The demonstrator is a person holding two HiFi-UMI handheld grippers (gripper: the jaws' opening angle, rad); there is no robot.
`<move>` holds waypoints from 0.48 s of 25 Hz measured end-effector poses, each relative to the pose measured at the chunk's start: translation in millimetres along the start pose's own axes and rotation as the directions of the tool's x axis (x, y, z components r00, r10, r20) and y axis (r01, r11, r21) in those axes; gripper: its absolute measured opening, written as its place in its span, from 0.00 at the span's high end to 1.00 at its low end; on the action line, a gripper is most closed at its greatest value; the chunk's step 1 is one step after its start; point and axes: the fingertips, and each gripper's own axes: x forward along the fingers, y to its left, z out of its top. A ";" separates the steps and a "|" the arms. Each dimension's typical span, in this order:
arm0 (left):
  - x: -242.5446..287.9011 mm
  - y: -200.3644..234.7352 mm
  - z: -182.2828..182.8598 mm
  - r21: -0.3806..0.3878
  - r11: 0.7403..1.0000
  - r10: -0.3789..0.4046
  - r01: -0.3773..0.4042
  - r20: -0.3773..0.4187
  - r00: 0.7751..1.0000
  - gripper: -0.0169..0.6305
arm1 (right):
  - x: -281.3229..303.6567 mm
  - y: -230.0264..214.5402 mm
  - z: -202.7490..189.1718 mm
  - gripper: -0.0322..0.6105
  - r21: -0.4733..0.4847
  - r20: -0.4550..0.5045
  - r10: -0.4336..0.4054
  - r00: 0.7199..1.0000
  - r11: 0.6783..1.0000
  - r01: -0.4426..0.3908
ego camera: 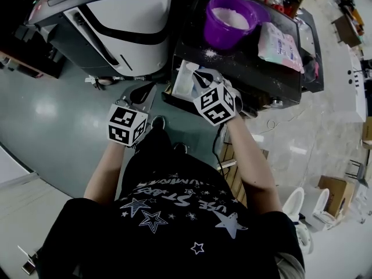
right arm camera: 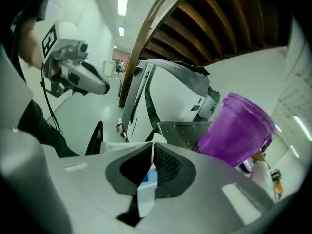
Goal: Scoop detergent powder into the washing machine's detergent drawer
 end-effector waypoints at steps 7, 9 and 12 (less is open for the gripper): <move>3.5 10.7 10.0 0.032 0.999 0.013 -0.013 0.009 1.000 0.97 | 0.0 1.2 3.0 0.89 -0.208 -0.023 -0.061 0.998 0.977 0.054; 4.7 11.6 13.8 0.046 0.999 0.013 -0.014 0.011 1.000 0.97 | -0.2 1.4 2.3 0.89 -0.253 -0.029 -0.075 0.997 0.965 0.065; 4.4 10.7 20.0 0.064 0.998 0.016 -0.017 0.018 1.000 0.97 | -1.5 1.8 1.8 0.89 -0.319 -0.030 -0.102 0.994 0.944 0.087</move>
